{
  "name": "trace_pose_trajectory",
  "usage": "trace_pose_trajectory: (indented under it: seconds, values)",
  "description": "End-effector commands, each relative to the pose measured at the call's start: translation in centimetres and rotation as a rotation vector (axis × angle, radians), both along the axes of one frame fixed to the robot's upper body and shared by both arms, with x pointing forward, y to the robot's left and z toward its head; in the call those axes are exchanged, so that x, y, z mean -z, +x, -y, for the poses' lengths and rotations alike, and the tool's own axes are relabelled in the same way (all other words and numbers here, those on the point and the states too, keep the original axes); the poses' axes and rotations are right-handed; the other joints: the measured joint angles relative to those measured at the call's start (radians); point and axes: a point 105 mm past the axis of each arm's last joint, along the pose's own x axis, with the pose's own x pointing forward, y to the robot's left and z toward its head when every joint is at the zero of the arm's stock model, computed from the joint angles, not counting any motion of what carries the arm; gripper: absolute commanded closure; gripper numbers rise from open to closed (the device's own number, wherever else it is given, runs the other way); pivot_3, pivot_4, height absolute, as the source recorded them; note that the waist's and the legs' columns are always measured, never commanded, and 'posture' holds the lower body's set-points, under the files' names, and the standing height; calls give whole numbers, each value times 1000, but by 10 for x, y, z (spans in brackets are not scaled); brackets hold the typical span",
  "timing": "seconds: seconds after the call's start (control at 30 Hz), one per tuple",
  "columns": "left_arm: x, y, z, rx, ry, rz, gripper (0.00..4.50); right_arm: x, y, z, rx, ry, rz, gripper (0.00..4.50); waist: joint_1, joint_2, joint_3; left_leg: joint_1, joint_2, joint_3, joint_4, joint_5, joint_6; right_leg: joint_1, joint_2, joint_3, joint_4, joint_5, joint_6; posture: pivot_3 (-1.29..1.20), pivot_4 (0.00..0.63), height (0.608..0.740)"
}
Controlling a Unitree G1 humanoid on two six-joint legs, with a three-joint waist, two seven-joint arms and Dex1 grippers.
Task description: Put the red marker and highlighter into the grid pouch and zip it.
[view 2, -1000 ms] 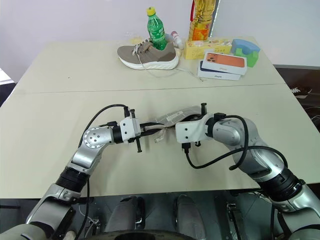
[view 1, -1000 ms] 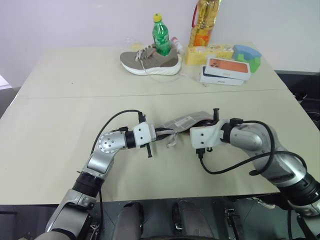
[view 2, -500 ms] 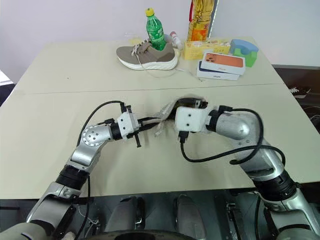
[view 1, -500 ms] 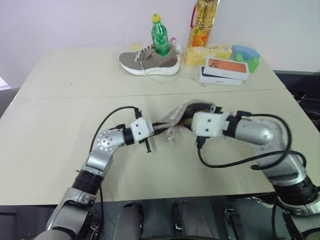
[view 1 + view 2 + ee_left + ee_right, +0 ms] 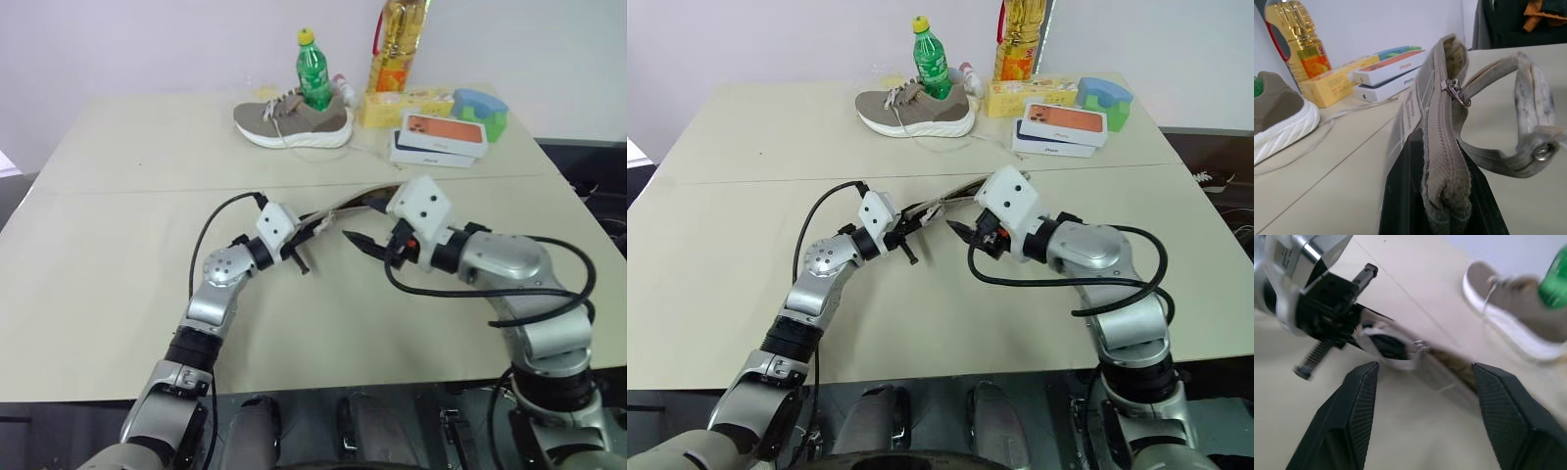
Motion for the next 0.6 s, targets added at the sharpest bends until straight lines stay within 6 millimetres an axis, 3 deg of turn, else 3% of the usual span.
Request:
trace_pose_trajectory:
  seconds: [0.03,0.17,0.5,0.6]
  values:
    - [-13,1,0,-4,-24,41,4500,-8,-5,-17,-5,39,48,1407,0,0,0,0,0,0,0,0,0,0,0,0,0,0,0,0,150,740]
    - [-14,0,-1,2,-29,38,4500,-2,-5,-28,-24,0,88,1407,0,0,0,0,0,0,0,0,0,0,0,0,0,0,0,0,150,740]
    - [-12,-5,0,29,-13,44,4500,3,8,-28,-31,-173,250,1407,0,0,0,0,0,0,0,0,0,0,0,-1,0,0,0,0,150,740]
    - [-12,-7,1,39,-13,46,4500,5,11,-25,-29,-198,277,2253,0,0,0,0,0,0,0,0,0,0,0,-1,0,0,0,0,150,740]
